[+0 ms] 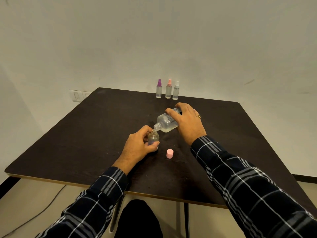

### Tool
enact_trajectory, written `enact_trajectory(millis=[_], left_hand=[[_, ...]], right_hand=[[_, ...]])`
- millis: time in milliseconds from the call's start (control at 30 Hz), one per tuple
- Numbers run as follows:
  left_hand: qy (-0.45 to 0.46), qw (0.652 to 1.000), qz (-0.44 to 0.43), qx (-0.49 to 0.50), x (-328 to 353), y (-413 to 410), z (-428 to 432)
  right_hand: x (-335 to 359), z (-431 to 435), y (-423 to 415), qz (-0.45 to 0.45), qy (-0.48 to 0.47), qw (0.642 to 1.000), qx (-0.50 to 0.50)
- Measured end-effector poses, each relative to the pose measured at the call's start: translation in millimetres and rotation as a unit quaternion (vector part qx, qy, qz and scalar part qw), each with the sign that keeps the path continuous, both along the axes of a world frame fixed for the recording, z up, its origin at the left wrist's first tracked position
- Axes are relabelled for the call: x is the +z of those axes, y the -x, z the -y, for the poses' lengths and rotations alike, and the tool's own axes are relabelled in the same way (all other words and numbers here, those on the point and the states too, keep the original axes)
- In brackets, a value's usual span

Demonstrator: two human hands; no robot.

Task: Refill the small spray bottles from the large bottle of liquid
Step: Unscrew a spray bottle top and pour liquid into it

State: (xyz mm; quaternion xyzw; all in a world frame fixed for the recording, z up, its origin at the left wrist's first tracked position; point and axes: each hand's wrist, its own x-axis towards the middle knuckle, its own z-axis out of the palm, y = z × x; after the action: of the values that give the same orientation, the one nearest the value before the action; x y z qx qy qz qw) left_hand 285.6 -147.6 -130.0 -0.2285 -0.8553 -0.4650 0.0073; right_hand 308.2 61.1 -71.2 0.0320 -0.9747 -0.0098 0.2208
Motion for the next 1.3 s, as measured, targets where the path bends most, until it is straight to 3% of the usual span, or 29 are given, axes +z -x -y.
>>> enact_trajectory(millis=[1300], left_hand=[[-0.005,1.000,-0.004,-0.002,-2.4,1.3,0.6]], right_hand=[[2.0,-0.8,-0.1,-0.009,-0.015,1.000,0.000]])
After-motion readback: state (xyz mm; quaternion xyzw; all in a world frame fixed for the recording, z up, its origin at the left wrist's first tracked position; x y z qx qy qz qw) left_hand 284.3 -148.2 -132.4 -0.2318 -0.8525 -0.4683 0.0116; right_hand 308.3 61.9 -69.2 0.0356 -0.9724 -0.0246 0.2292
